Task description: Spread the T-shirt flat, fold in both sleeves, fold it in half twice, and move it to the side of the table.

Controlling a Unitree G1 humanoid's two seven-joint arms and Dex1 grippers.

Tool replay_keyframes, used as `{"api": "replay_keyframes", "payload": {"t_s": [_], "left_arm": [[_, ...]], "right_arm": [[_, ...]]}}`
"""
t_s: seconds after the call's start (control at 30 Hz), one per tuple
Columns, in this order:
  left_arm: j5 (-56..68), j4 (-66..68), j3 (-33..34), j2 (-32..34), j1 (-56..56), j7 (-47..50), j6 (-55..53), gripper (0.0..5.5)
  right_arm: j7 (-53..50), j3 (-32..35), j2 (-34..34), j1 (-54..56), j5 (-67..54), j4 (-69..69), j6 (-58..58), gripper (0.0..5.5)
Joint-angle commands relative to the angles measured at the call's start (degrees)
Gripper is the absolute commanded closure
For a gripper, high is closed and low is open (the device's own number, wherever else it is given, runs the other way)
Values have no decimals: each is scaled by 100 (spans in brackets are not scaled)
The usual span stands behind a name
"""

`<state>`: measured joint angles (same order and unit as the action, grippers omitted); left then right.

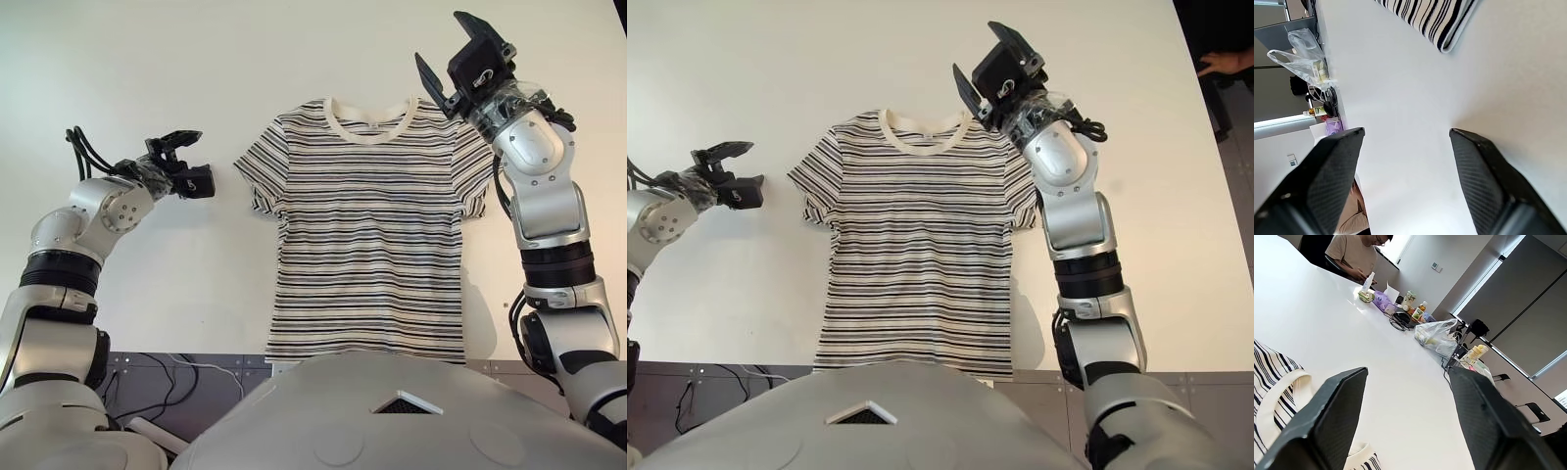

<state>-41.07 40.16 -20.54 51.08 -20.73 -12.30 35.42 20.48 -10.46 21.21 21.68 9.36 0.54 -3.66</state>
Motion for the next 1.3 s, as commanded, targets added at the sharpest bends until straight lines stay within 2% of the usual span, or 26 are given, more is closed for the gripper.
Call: {"api": "replay_keyframes", "payload": {"t_s": [0.03, 0.23, 0.47, 0.63, 0.77, 0.9, 1.3], "left_arm": [[-294, 433, -488, -196, -489, -112, 636, 226], [-418, 878, -848, -461, -993, -90, 1015, 226], [-388, 1010, -974, -403, -955, -69, 1063, 226], [7, 550, -938, -246, -577, -482, 1286, 226], [-254, 776, -1064, -364, -745, -307, 991, 226], [-371, 937, -1103, -345, -734, -167, 666, 292], [-277, 993, -1239, -454, -659, -119, 630, 484]], "right_arm": [[31, -33, -36, -34, 61, -73, -55, 249], [85, -65, -84, 3, 37, -115, -105, 249], [96, -66, -129, 39, 33, -44, -105, 249], [50, -75, -160, 6, 61, -16, -91, 249], [15, -41, -169, 53, 54, 7, -85, 249], [58, 15, -116, 63, 6, -7, -92, 249], [89, -34, -241, 119, 13, 46, -114, 249]]}}
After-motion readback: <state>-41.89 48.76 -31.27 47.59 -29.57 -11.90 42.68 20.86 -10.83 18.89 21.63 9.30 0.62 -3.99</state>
